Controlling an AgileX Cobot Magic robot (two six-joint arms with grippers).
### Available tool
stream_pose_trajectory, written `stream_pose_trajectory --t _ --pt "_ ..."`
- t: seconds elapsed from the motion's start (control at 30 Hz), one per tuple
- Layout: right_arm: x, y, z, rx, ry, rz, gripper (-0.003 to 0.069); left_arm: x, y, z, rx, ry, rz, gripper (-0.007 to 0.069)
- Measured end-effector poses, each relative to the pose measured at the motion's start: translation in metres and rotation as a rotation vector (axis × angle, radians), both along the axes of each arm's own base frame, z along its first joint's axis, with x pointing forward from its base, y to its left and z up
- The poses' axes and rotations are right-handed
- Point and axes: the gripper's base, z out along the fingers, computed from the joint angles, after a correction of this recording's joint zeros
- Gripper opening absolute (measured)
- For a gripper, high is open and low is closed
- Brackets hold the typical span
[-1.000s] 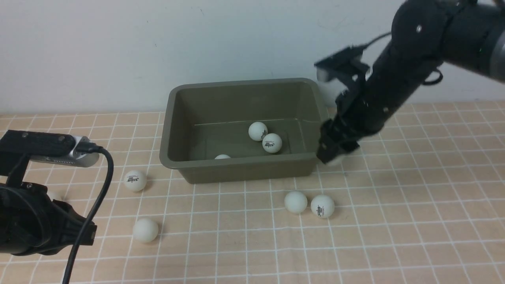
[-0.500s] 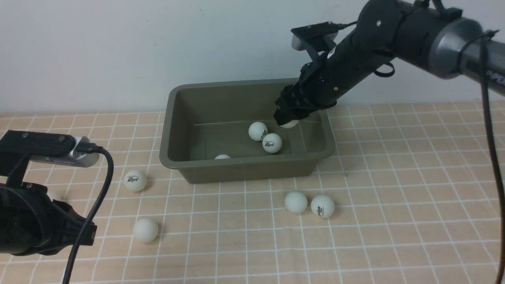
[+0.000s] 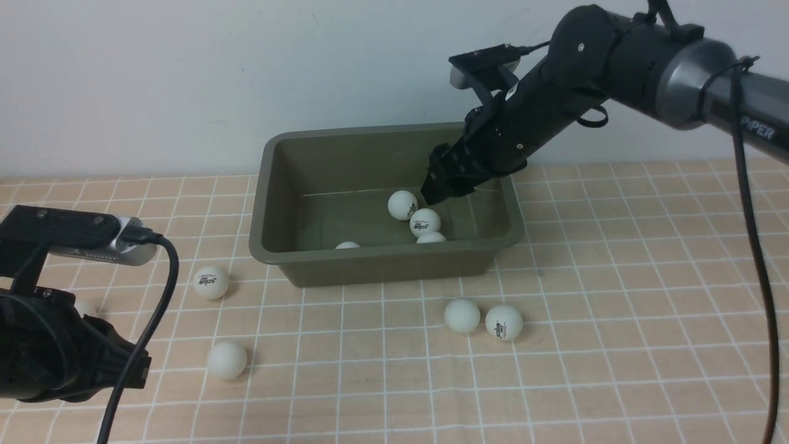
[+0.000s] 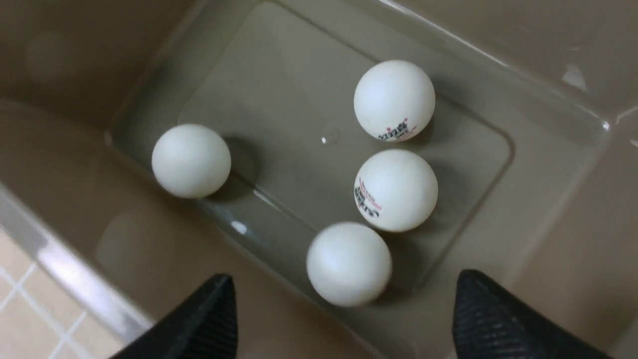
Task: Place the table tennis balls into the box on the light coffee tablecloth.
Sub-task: 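Release the ping pong ball into the bin and lift the gripper away, then reach for and grasp a ping pong ball on the table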
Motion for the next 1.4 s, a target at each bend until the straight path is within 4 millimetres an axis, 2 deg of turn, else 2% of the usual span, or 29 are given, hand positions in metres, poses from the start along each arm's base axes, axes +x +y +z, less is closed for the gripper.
stream_pose_trajectory --t 0.27,0.4,0.53,0.77,0.93,1.03,1.1,1.2,1.33,1.4 --pt "-0.016 -0.008 0.051 -0.057 0.017 0.056 0.0503 0.0 0.0 0.0 0.0 0.0 -0.001 -0.0068" --pt "-0.019 -0.012 0.053 -0.078 0.035 -0.001 0.0471 0.0 0.0 0.0 -0.001 0.005 -0.003 -0.0068" --pt "-0.026 -0.016 0.049 -0.098 0.069 -0.026 0.0447 -0.002 -0.001 -0.001 -0.004 0.022 -0.011 -0.0068" --pt "-0.071 -0.034 0.037 -0.14 0.185 -0.024 0.0429 -0.002 -0.001 -0.001 -0.004 0.023 -0.011 -0.0068" --pt "-0.091 -0.038 0.016 -0.161 0.274 0.002 0.0428 -0.002 -0.001 -0.001 -0.004 0.022 -0.011 -0.0068" --pt "-0.105 -0.029 -0.002 -0.206 0.313 0.054 0.0428 -0.002 -0.001 -0.001 -0.004 0.022 -0.011 -0.0068" --pt "-0.109 -0.024 -0.005 -0.218 0.305 0.073 0.0428 -0.002 -0.001 -0.001 -0.004 0.022 -0.011 -0.0068" --pt "-0.119 -0.001 -0.008 -0.285 0.229 0.158 0.0428 -0.002 -0.001 -0.001 -0.004 0.022 -0.011 -0.0068" --pt "-0.123 0.016 -0.017 -0.397 0.139 0.224 0.0428 -0.002 -0.001 -0.001 -0.004 0.022 -0.011 -0.0068" --pt "-0.12 0.016 -0.023 -0.441 0.119 0.228 0.0428 -0.002 -0.001 -0.001 -0.004 0.022 -0.011 -0.0068"
